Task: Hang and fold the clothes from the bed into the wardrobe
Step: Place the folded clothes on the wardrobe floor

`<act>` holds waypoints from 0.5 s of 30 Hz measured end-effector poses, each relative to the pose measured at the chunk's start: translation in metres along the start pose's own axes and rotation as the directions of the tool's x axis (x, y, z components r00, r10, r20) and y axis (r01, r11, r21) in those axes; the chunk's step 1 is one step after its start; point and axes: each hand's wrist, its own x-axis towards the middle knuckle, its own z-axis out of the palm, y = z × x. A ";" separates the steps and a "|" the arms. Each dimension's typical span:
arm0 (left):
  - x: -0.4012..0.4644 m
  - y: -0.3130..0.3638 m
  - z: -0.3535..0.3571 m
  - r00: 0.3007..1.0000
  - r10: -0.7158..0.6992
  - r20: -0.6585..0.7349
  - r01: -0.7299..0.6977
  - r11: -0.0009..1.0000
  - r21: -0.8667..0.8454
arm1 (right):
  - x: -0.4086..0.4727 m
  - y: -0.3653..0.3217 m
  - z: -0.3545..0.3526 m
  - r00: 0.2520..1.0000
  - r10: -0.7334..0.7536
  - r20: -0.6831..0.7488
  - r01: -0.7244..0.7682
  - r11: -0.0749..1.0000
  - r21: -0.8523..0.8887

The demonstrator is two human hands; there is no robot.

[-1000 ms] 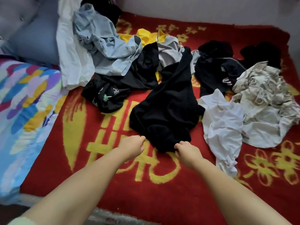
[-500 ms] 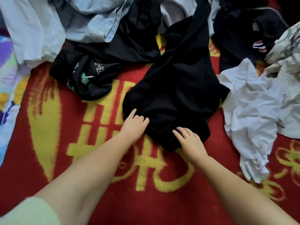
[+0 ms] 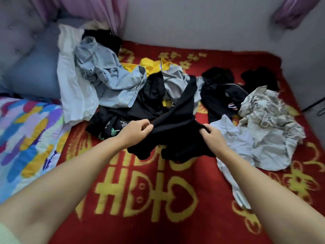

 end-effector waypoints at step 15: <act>-0.048 0.117 -0.204 0.961 0.133 -0.244 -0.156 0.985 -0.075 | -0.051 -0.210 -0.152 0.912 -0.396 -0.110 0.404 0.913 0.061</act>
